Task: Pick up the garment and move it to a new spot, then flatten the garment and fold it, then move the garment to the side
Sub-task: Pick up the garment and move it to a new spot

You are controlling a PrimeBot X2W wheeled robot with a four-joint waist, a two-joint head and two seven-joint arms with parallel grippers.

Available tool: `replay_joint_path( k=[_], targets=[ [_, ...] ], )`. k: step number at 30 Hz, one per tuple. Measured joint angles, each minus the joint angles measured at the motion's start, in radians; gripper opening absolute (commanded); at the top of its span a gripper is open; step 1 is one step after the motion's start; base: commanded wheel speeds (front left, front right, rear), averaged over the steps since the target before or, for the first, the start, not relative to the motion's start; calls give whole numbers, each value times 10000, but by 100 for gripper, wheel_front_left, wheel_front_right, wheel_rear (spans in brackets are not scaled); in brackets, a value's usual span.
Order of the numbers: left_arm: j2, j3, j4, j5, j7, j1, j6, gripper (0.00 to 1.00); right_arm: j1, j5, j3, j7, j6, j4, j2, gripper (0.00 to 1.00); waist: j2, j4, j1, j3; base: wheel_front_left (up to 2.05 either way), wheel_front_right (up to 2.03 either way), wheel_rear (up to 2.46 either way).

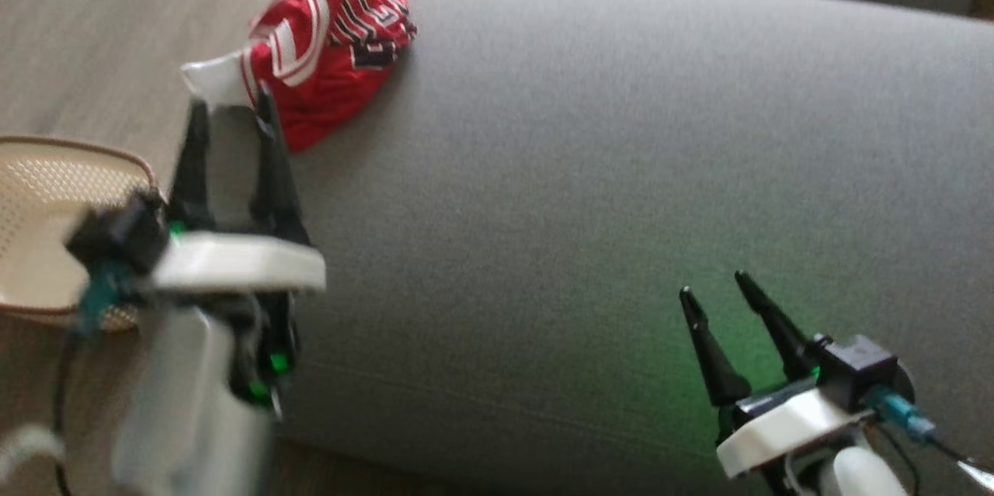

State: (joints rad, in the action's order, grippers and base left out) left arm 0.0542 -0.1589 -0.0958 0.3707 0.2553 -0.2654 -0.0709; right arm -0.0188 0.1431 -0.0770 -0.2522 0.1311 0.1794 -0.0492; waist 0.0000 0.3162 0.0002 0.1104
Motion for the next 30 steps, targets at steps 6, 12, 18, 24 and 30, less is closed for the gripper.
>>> replay_joint_path(
  k=[6,12,18,24,30],
  targets=[
    [531,403,-2086,397,-825,-2474,543,100,560,-54,127,0,0,136,-4,100,0,-260,1,866,0,0,0],
    [755,445,-4305,462,-1137,-4136,723,100,1109,-198,180,-2,0,146,-36,100,0,-558,1,1457,0,0,0],
    [861,435,-6985,433,-1553,-5581,573,100,1493,-199,169,-2,0,127,-194,100,0,-853,0,2053,0,0,0],
    [1003,474,-8826,456,-2071,-6623,339,100,1580,-201,176,-2,0,88,-259,100,0,-988,0,2557,0,0,0],
    [978,477,-9737,552,-2063,-7144,370,100,1707,-201,188,-2,0,21,-485,100,0,-995,-1,2885,0,0,0]
  ],
)
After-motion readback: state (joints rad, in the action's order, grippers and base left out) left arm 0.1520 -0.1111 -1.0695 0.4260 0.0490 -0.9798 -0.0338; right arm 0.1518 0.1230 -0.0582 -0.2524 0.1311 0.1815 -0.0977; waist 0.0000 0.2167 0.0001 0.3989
